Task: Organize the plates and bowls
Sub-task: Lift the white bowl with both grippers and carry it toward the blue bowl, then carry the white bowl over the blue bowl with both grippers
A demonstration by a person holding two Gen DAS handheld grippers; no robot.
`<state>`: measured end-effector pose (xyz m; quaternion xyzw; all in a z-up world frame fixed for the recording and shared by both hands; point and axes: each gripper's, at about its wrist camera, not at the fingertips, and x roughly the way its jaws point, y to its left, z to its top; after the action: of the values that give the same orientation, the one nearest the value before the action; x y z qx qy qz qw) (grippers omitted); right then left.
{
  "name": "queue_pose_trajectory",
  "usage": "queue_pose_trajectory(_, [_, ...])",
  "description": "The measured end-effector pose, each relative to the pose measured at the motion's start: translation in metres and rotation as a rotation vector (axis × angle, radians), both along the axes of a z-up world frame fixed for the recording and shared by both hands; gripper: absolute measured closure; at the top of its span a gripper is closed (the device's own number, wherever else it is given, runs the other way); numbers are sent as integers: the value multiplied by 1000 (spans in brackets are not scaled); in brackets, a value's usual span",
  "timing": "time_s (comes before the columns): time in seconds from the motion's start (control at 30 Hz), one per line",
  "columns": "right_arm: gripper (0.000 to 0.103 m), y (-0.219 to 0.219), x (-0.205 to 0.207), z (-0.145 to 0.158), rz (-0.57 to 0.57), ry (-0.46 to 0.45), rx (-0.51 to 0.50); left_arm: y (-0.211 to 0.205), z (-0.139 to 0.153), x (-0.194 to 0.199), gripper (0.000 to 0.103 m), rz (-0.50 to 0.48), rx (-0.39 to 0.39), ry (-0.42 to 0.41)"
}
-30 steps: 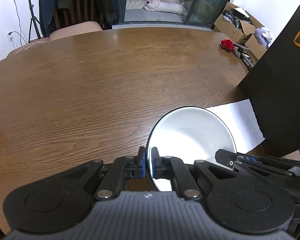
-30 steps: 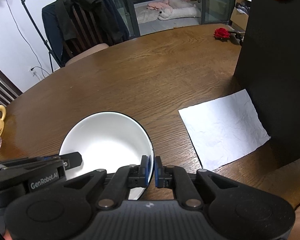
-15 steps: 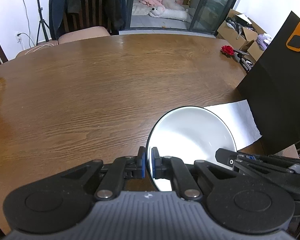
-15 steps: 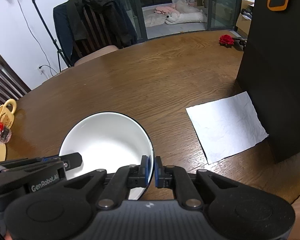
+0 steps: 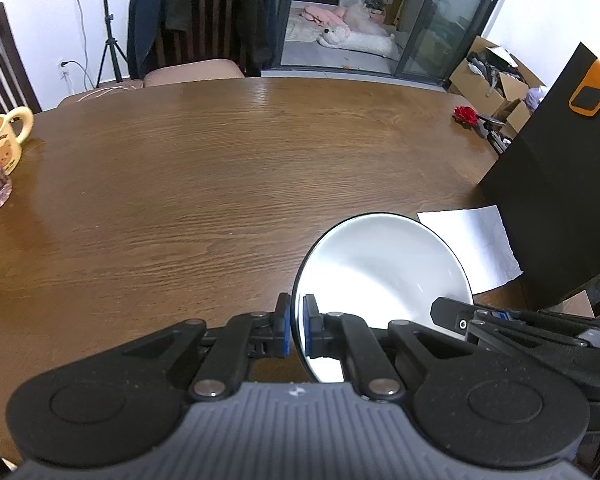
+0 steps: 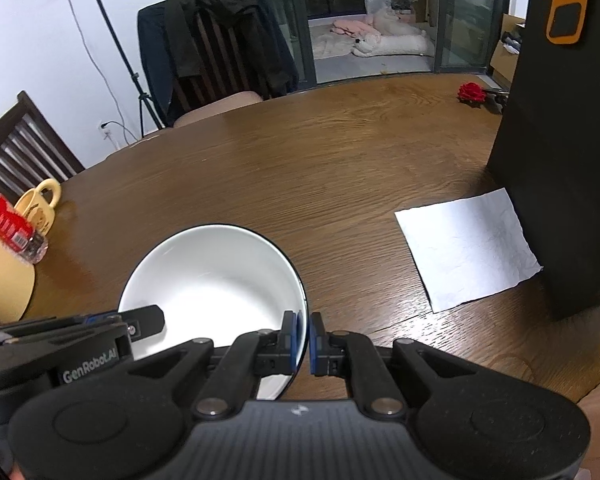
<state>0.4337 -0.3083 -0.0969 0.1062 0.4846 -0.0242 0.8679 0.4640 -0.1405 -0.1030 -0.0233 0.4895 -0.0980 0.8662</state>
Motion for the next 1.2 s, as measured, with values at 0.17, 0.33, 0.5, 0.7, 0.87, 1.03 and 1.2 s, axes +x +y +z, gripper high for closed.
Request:
queue_pose_trajectory(0.17, [97, 12, -8, 7, 27, -10, -2, 12, 6, -13, 97, 27, -1, -12])
queue_pose_trajectory(0.33, [97, 27, -17, 13, 57, -19, -4, 25, 12, -26, 97, 55, -1, -24])
queue_pose_trajectory(0.5, [97, 41, -27, 18, 86, -25, -3, 37, 16, -40, 97, 81, 2, -32])
queue_pose_trajectory(0.7, [97, 54, -39, 24, 119, -32, -4, 50, 20, -59, 97, 112, 4, -41])
queue_pose_trajectory(0.87, [97, 65, -53, 28, 146, -35, -5, 62, 23, -76, 97, 135, 5, -46])
queue_pose_trajectory(1.03, [97, 76, -66, 30, 169, -41, -1, 72, 27, -93, 97, 161, 5, -54])
queue_pose_trajectory(1.2, [97, 88, -79, 33, 196, -44, -1, 82, 29, -111, 97, 188, 6, -56])
